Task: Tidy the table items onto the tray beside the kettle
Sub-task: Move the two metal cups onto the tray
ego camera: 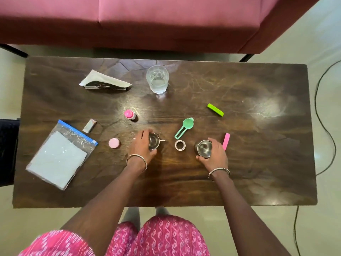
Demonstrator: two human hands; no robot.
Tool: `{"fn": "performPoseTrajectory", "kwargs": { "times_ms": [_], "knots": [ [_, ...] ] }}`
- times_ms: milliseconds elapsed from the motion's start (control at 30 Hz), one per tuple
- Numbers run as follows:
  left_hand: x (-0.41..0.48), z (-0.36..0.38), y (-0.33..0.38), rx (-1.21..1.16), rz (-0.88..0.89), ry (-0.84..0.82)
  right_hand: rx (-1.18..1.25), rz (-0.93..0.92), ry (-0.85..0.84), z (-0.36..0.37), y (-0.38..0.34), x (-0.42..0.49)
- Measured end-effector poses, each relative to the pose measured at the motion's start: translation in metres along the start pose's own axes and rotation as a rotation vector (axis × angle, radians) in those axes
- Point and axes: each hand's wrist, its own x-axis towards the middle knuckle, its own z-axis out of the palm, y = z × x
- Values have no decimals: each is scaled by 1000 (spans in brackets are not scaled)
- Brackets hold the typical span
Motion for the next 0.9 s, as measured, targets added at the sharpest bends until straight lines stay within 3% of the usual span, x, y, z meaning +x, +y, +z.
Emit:
{"fn": "performPoseTrajectory", "kwargs": {
  "times_ms": [400, 633, 900],
  "knots": [
    [-40, -33, -9, -291, 9, 108, 165, -84, 195, -4, -65, -43],
    [-98, -101, -34, -421, -66, 296, 247, -222, 189, -2, -136, -102],
    [-159, -184, -115, -489, -148, 552, 213, -444, 87, 21, -227, -167]
  ]
}}
